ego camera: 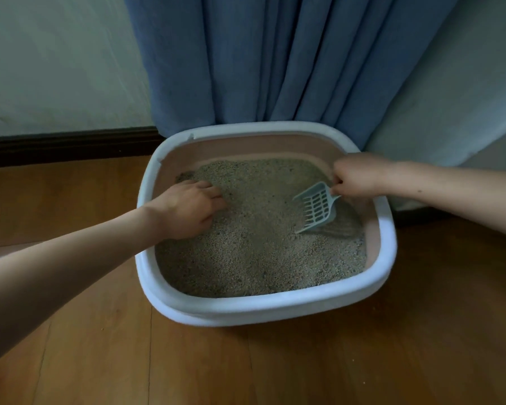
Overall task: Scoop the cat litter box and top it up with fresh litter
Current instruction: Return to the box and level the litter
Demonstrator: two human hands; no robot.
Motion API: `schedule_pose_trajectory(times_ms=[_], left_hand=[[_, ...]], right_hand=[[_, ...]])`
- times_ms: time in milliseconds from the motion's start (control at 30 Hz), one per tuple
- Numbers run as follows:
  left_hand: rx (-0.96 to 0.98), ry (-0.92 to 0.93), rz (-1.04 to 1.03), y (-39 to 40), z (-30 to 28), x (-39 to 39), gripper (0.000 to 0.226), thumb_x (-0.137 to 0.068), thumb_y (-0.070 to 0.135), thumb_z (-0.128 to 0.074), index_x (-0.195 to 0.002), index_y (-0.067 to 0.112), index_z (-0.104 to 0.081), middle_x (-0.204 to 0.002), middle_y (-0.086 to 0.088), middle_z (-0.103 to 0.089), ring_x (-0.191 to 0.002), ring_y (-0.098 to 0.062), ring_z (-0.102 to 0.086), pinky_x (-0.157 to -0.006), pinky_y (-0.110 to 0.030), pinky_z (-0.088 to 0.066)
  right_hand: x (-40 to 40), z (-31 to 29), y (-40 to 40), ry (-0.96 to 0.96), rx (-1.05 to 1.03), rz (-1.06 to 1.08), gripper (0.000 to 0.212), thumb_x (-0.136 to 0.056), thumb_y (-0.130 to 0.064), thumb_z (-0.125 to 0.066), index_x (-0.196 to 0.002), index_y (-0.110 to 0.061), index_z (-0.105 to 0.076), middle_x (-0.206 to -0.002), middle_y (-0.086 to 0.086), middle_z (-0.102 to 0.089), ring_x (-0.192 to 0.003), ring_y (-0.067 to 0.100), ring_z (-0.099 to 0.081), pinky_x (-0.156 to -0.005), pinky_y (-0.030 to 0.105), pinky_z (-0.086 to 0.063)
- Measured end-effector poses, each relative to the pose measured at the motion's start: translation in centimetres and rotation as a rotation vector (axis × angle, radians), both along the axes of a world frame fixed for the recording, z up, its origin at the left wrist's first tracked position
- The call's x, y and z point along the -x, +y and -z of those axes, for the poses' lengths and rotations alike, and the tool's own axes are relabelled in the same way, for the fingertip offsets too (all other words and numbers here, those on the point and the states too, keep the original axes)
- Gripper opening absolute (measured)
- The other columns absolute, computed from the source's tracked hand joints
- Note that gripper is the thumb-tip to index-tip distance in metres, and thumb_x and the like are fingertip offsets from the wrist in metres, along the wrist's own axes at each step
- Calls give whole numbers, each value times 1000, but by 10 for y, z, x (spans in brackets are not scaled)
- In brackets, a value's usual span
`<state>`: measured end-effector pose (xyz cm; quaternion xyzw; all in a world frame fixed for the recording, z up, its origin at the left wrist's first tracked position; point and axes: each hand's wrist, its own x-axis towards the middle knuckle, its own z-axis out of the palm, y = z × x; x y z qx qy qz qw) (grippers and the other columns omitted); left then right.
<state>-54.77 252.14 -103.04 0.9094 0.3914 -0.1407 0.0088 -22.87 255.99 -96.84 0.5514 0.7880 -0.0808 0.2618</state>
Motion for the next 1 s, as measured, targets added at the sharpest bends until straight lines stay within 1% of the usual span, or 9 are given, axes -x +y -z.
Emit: schedule_pose_trajectory(times_ms=[133, 200, 333, 433, 533, 633, 733, 867, 1000], left_hand=[[-6, 0, 48, 5, 4, -9, 43, -95, 31, -42, -137, 25, -48, -137, 2, -49, -124, -20, -44, -103, -40, -39], [-23, -40, 69, 6, 5, -10, 43, -93, 30, -46, -135, 23, -51, -134, 1, -53, -121, -22, -47, -100, -41, -41], [-32, -68, 90, 2, 5, -5, 43, -93, 30, -45, -135, 23, -53, -133, 1, -54, -119, -22, -49, -100, -41, -42], [-39, -94, 77, -2, 3, 4, 44, -92, 33, -41, -133, 22, -55, -131, -1, -56, -117, -23, -52, -98, -42, -44], [-45, -100, 71, -5, 1, 11, 42, -91, 34, -44, -129, 20, -58, -126, -2, -59, -114, -24, -54, -95, -42, -46], [-62, -104, 68, -7, 0, 17, 37, -89, 30, -52, -123, 18, -63, -121, -3, -62, -109, -26, -58, -92, -42, -49], [-65, -103, 67, -8, -1, 21, 46, -85, 34, -37, -116, 18, -66, -114, -3, -65, -101, -26, -62, -84, -43, -54], [-71, -99, 69, -8, 2, 22, 37, -80, 27, -59, -115, 18, -67, -112, -4, -66, -99, -26, -63, -77, -44, -56], [-55, -77, 37, -6, 4, 21, 48, -82, 37, -39, -118, 20, -66, -110, -2, -66, -99, -25, -63, -79, -43, -55]], right_hand=[[-12, -22, -1, -234, -118, -146, 32, -90, -27, -56, -62, -19, -44, -64, -1, -48, -58, 15, -48, -48, 23, -34], [-7, -35, -1, -216, -148, -215, 33, -91, -31, -56, -61, -20, -45, -63, -1, -50, -56, 15, -48, -48, 23, -35], [20, -36, -8, -120, 20, -468, 32, -93, -45, -51, -71, -25, -61, -62, -8, -56, -54, 7, -49, -49, 24, -33], [40, -11, -13, -148, 182, -652, 29, -96, -46, -45, -89, -24, -64, -75, -10, -62, -67, 11, -56, -62, 27, -44], [44, 11, -3, -250, 143, -659, 27, -98, -40, -46, -88, -20, -62, -81, -6, -63, -74, 15, -56, -79, 33, -48], [41, 11, 23, -320, 7, -577, 27, -96, -33, -54, -71, -20, -53, -75, -5, -60, -71, 15, -55, -83, 32, -48], [42, -2, 49, -510, -195, -667, 22, -94, -19, -56, -72, -25, -54, -77, -7, -59, -74, 16, -51, -86, 31, -37], [43, -24, 67, -527, -389, -705, 12, -95, -23, -55, -87, -23, -65, -88, -5, -65, -72, 16, -43, -88, 29, -32], [40, -32, 61, -321, -115, -710, 30, -93, -46, -53, -82, -21, -66, -82, -5, -65, -77, 16, -45, -82, 31, -39]])
